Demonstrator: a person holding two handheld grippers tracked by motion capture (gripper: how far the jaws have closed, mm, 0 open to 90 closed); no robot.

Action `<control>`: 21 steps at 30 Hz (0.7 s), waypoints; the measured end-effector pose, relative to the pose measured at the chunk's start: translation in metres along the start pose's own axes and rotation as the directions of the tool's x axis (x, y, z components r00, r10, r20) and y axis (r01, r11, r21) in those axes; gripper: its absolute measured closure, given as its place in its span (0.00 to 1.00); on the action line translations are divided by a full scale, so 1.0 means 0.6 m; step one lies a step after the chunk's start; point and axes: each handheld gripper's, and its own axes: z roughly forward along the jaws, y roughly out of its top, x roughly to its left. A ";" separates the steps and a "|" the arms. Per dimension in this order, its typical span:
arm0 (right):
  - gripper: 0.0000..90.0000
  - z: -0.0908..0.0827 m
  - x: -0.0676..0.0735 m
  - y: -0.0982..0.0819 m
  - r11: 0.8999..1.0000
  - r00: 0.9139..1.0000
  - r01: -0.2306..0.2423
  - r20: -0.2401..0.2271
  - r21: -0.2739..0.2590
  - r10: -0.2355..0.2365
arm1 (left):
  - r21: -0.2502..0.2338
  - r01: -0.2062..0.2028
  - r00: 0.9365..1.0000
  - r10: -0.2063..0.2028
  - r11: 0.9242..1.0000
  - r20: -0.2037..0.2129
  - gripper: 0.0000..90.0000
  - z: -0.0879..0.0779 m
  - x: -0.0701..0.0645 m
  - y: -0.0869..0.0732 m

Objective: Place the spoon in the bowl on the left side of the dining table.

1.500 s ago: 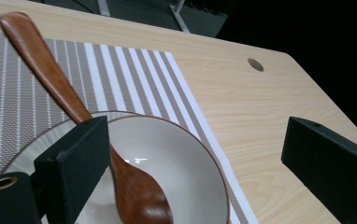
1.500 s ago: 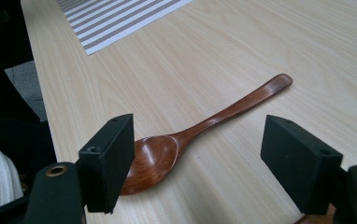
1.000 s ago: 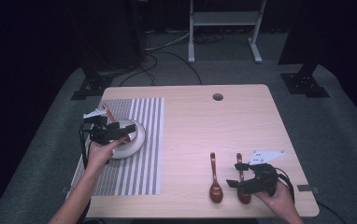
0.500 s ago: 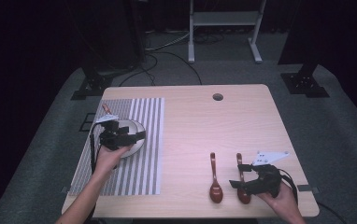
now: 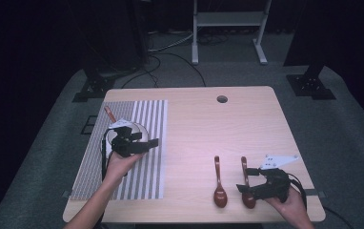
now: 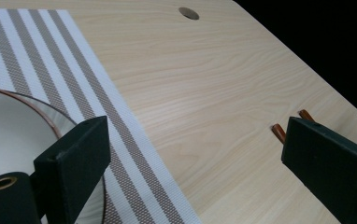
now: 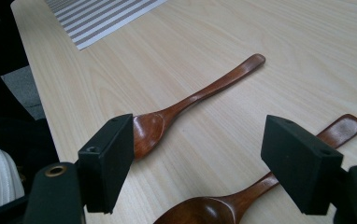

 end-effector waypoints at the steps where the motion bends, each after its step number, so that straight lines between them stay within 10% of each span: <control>1: 0.27 -0.001 0.000 0.000 1.000 1.000 0.000 0.001 -0.001 0.000 | 0.004 -0.004 1.000 0.003 1.000 0.005 0.08 0.001 -0.002 0.000; 21: 0.27 -0.007 -0.004 -0.011 1.000 1.000 -0.014 0.006 -0.009 0.014 | 0.033 -0.049 0.995 0.046 0.998 0.084 0.08 0.032 -0.054 -0.018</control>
